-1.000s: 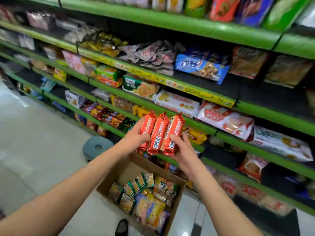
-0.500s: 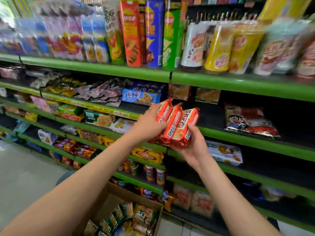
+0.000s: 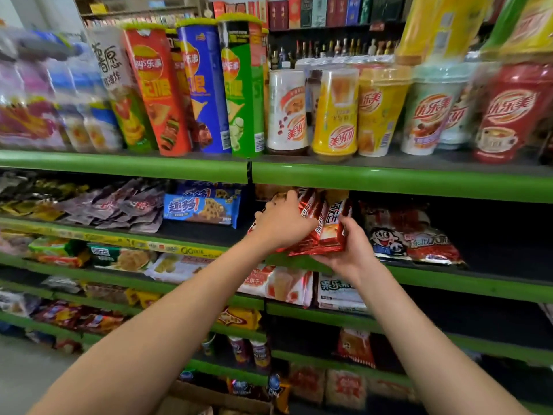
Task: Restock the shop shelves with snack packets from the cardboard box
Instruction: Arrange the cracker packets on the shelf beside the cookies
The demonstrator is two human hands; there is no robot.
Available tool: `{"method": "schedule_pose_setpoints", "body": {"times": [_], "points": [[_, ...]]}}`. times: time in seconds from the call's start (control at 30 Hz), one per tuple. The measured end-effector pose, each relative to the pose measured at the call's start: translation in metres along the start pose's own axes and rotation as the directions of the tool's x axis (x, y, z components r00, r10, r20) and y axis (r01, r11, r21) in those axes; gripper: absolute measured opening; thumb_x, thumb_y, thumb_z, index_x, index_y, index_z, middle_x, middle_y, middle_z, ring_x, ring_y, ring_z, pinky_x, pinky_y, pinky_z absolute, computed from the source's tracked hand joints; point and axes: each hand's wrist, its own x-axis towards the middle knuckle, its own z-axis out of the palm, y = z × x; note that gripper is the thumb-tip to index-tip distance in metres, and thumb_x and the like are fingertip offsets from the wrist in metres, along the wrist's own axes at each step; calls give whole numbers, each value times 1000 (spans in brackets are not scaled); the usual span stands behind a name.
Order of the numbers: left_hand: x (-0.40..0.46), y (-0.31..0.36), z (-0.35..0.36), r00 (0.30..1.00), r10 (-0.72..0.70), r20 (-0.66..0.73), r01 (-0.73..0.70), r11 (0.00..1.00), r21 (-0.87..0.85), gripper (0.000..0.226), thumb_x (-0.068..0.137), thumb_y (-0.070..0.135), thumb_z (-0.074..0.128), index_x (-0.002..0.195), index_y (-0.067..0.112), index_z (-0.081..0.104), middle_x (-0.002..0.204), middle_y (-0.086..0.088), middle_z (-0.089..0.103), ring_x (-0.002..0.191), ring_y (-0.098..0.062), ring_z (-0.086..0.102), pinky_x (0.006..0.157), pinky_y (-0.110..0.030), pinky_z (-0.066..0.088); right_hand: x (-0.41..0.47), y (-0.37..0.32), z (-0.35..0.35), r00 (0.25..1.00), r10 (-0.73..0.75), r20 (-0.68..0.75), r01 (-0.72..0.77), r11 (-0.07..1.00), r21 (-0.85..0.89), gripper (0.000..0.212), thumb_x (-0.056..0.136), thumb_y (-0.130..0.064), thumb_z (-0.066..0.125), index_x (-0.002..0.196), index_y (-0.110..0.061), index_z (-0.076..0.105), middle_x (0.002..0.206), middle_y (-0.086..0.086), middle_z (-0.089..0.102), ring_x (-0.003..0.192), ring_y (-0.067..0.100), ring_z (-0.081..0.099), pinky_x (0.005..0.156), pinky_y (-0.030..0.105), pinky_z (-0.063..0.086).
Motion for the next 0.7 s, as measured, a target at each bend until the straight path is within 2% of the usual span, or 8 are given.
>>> {"method": "schedule_pose_setpoints", "body": {"times": [0.13, 0.23, 0.33, 0.4, 0.47, 0.53, 0.6, 0.7], "points": [[34, 10, 1, 995, 59, 83, -61, 998, 18, 73, 74, 70, 39, 119, 15, 57, 124, -15, 62, 116, -38, 54, 101, -53, 33, 25, -19, 3, 993, 36, -111, -46, 994, -94, 28, 96, -35, 52, 112, -14, 60, 97, 16, 71, 96, 32, 67, 75, 48, 57], [50, 11, -1, 966, 156, 206, -127, 981, -148, 56, 89, 57, 30, 96, 12, 62, 105, -18, 66, 94, -35, 58, 77, -36, 41, 39, -30, 3, 988, -39, -150, 10, 982, -188, 23, 99, -33, 46, 101, -14, 60, 88, 13, 70, 89, 27, 66, 78, 47, 55], [67, 0, 3, 965, 155, 209, -110, 971, -214, 34, 103, 19, 36, 123, 1, 56, 123, -24, 63, 108, -38, 61, 80, -37, 44, 48, -35, 0, 952, -180, -249, 74, 921, -383, 24, 100, -31, 44, 96, -14, 60, 89, 12, 70, 87, 27, 68, 74, 43, 57], [77, -11, 2, 968, 141, 209, -111, 982, -151, 35, 105, 11, 35, 132, 0, 53, 128, -21, 62, 116, -33, 60, 85, -36, 45, 56, -37, -4, 887, -321, -331, 33, 760, -650, 32, 100, -30, 46, 111, -6, 62, 98, 17, 69, 88, 30, 68, 75, 38, 57], [84, -22, 4, 976, 97, 193, -63, 982, -176, 39, 107, 23, 34, 139, 5, 50, 135, -20, 58, 121, -32, 56, 84, -31, 42, 59, -41, -4, 820, -475, -319, -109, 416, -903, 39, 101, -28, 45, 119, 4, 60, 114, 23, 65, 101, 35, 64, 75, 31, 47], [94, -37, 7, 980, 61, 191, -9, 964, -264, 51, 102, 44, 45, 142, 12, 49, 147, -14, 50, 130, -30, 50, 96, -28, 40, 61, -46, -3, 819, -516, -252, -188, 174, -967, 40, 103, -26, 43, 121, 6, 60, 127, 27, 60, 113, 37, 59, 78, 32, 40], [99, -50, 10, 970, 69, 233, 19, 934, -357, 80, 85, 65, 60, 147, 17, 43, 154, -6, 43, 137, -28, 44, 106, -28, 35, 65, -49, -5, 828, -516, -222, -183, 125, -975, 42, 102, -25, 43, 133, 1, 54, 134, 26, 56, 119, 37, 56, 87, 34, 43], [98, -62, 19, 943, -1, 334, 194, 816, -545, 112, 62, 79, 69, 152, 22, 33, 156, -3, 40, 138, -28, 43, 110, -37, 37, 66, -48, -11, 836, -494, -240, -149, 217, -965, 45, 102, -26, 45, 143, -7, 47, 141, 21, 53, 124, 35, 54, 95, 33, 42]]}}
